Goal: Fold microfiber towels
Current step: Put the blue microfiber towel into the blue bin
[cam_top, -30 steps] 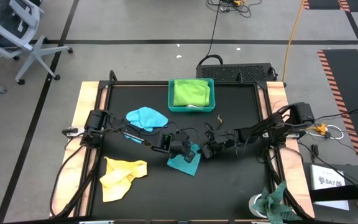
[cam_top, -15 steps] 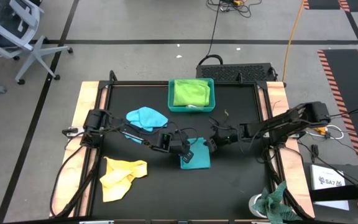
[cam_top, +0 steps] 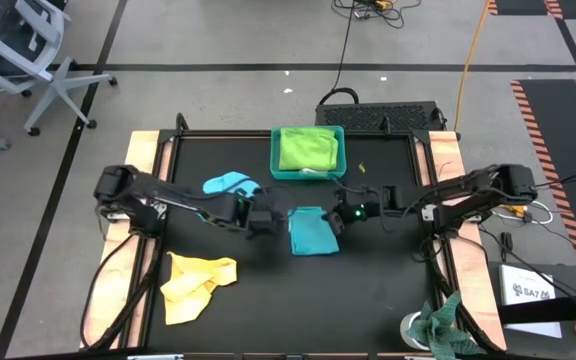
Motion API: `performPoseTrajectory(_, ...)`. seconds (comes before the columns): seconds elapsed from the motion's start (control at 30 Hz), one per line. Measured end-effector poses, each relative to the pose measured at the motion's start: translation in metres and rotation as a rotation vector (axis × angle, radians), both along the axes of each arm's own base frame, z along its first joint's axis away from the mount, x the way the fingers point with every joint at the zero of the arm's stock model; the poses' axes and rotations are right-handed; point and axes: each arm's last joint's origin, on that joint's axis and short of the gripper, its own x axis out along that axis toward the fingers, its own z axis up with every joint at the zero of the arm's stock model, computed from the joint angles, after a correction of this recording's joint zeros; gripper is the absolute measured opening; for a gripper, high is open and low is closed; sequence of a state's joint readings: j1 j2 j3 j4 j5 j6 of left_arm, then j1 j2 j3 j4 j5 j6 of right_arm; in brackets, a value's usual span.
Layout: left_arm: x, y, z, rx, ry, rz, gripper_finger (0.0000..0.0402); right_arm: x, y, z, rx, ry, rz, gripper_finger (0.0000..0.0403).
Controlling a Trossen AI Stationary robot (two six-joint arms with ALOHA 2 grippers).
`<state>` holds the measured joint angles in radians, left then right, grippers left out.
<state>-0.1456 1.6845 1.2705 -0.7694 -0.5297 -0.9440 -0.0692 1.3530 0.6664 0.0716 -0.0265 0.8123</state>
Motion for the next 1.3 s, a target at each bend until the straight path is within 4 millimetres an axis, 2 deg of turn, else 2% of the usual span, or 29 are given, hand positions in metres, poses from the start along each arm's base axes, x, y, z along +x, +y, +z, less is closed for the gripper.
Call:
performPoseTrajectory(0.13,-0.011,0.001,0.022,0.049,-0.066,0.02,0.0003,0.012,-0.013,0.025,-0.076,-0.023,0.018,0.0)
performPoseTrajectory(0.2,-0.014,0.002,0.027,0.067,-0.077,0.02,0.0007,0.018,-0.02,0.041,-0.116,-0.048,0.025,0.0)
performPoseTrajectory(0.53,-0.016,0.002,0.029,0.071,-0.063,0.005,0.0007,0.034,-0.063,0.13,-0.331,-0.162,0.039,0.0)
performPoseTrajectory(0.67,-0.019,0.002,0.027,0.077,-0.03,0.006,0.0008,0.04,-0.084,0.149,-0.317,-0.213,0.073,0.0)
performPoseTrajectory(0.8,-0.021,0.002,0.027,0.073,-0.015,0.013,0.0004,0.053,-0.106,0.155,-0.303,-0.252,0.107,0.0)
performPoseTrajectory(1.0,-0.026,-0.003,0.025,0.061,0.006,0.03,0.0006,0.078,-0.142,0.139,-0.273,-0.234,0.119,0.0)
performPoseTrajectory(1.1,-0.028,-0.007,0.025,0.053,0.011,0.037,0.0004,0.088,-0.165,0.136,-0.264,-0.278,0.12,0.0)
performPoseTrajectory(1.3,-0.032,-0.013,0.024,0.039,0.015,0.058,0.0006,0.092,-0.204,0.136,-0.233,-0.348,0.092,0.0)
